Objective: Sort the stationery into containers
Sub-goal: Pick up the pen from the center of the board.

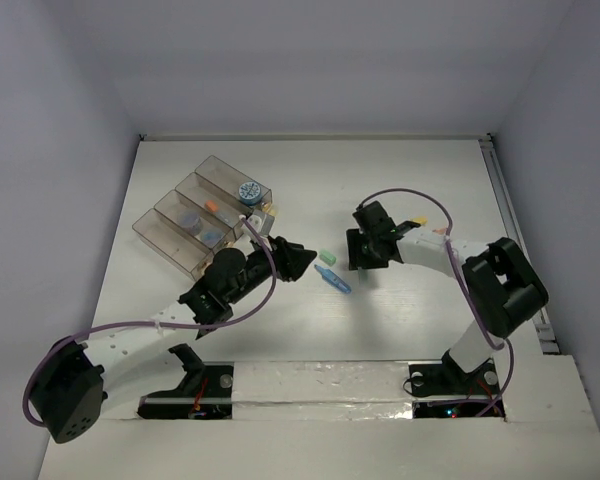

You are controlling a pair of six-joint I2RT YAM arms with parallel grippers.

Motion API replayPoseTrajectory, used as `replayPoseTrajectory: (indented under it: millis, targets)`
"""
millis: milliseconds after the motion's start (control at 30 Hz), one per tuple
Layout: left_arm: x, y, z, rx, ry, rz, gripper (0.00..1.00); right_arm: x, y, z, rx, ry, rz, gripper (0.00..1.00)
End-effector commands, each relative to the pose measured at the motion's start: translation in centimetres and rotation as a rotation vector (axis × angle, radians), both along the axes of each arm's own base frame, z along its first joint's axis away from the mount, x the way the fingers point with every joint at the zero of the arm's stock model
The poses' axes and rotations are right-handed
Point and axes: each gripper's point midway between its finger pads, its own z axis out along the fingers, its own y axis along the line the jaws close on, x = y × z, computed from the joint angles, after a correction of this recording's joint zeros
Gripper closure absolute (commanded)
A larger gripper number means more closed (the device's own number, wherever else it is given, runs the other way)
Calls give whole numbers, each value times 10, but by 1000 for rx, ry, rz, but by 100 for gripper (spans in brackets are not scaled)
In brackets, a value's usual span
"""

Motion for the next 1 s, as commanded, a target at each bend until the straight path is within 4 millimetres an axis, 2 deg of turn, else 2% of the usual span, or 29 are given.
replayPoseTrajectory:
  millis: [0,67,167,300,333,367,433,467,500,567,600,633,667,700,733,767,800,967]
  targets:
    - [1,-2,10,-18,-38,1,58,12,-2,5,-62,-21,-12,46]
    - [1,-1,10,-17,-40,1,59,17,-10,5,-113,-32,-42,53]
    - [1,-2,10,-18,-38,-1,59,17,-17,4,-147,-27,-56,81]
    - [-1,-3,11,-21,-42,-15,58,25,-19,15,-144,-79,-92,96]
    - [-2,-5,11,-21,-42,-25,58,28,-18,21,-131,-102,-101,97]
    - [-3,-5,11,-22,-43,-30,58,35,-14,37,-90,-154,-117,99]
    - [-3,-8,10,-20,-41,-42,59,41,-9,57,-39,-216,-133,99]
    - [-4,-10,9,-20,-40,-53,59,49,0,82,45,-288,-138,99]
    - [-4,-12,6,-13,-31,-59,60,50,6,93,93,-318,-138,100]
    - [-6,-16,5,-15,-27,-83,60,44,22,108,205,-351,-102,100]
    - [-6,-18,4,-13,-22,-91,60,50,31,139,314,-436,-115,100]
    - [-6,-21,1,-9,-13,-103,59,50,36,150,366,-466,-115,100]
    - [-6,-22,0,-7,-8,-106,58,42,43,149,415,-463,-95,100]
    - [-5,-23,-3,-1,-1,-108,55,44,55,169,507,-520,-93,100]
    - [-5,-25,-6,2,5,-114,52,41,60,181,552,-545,-87,100]
    - [-5,-26,-6,2,8,-117,48,37,64,182,575,-550,-85,100]
    - [-4,-26,-7,3,9,-115,43,32,76,191,618,-567,-70,99]
    - [-2,-29,-13,8,24,-118,39,18,105,202,722,-595,-44,99]
